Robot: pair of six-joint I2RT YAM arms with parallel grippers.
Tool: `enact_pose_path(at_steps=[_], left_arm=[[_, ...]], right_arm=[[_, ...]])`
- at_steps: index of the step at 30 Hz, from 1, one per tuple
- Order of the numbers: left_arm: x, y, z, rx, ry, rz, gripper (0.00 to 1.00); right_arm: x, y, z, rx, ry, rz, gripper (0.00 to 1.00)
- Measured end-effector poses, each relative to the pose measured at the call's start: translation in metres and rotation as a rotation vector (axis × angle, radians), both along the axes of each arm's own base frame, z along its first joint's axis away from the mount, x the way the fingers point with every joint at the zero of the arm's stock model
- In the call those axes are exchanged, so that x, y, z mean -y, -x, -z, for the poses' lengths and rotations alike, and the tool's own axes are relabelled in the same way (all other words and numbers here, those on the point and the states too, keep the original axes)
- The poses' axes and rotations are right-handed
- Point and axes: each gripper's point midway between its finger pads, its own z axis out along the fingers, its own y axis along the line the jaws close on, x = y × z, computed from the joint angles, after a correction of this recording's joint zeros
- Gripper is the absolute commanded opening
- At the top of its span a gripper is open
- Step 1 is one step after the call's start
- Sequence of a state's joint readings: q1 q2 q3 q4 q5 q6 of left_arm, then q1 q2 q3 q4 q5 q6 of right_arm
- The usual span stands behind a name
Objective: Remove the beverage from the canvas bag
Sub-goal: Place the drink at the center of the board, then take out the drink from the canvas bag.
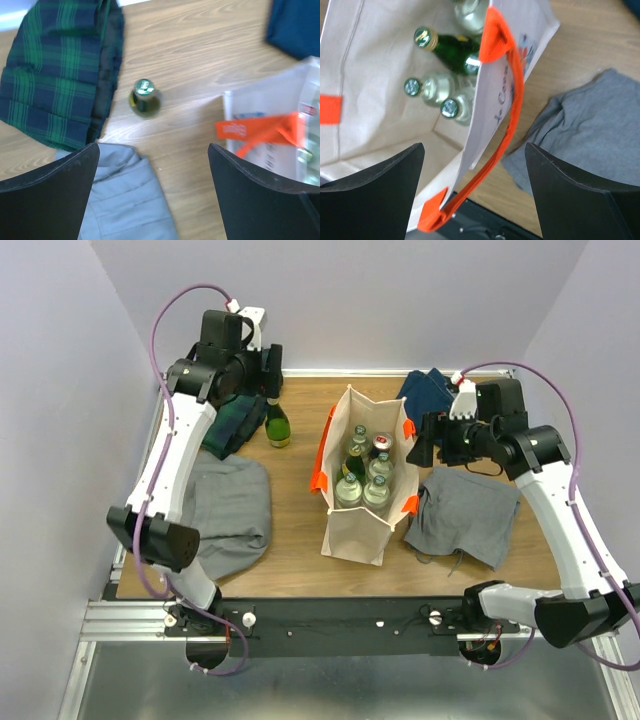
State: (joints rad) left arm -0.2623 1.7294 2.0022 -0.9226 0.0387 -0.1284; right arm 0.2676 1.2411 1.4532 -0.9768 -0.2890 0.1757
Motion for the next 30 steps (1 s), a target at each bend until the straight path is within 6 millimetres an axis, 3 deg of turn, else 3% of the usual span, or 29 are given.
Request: enact_pose_path(at_steps=[3,8,12,16,24,30], left_arm=[[0.014,0.03,-0.036,0.061,0.017,0.05,0.99],[0.041,0.064,-0.06,0.094,0.045,0.155,0.99],[0.045,0.079,-0.065,0.086,0.075,0.202,0.99],[0.049,0.087,-0.068,0.086,0.087,0.235,0.99],[0.067,0.101,-0.056,0.03,0.127,0.261,0.99],[0.093,0.127,-0.05,-0.044,0.162,0.303,0.98]], right_arm=[[-0.002,0.013,-0.003,-0.011,-0.024,-0.017,0.9],[-0.001,0.024,-0.01,0.011,-0.049,-0.011,0.9],[0.013,0.019,-0.001,0.004,-0.002,0.084,0.97],[0.027,0.009,0.0,0.026,0.037,0.185,0.98],[0.044,-0.013,-0.005,0.018,0.02,0.419,0.98],[0.035,-0.043,-0.046,0.033,-0.049,0.484,0.97]])
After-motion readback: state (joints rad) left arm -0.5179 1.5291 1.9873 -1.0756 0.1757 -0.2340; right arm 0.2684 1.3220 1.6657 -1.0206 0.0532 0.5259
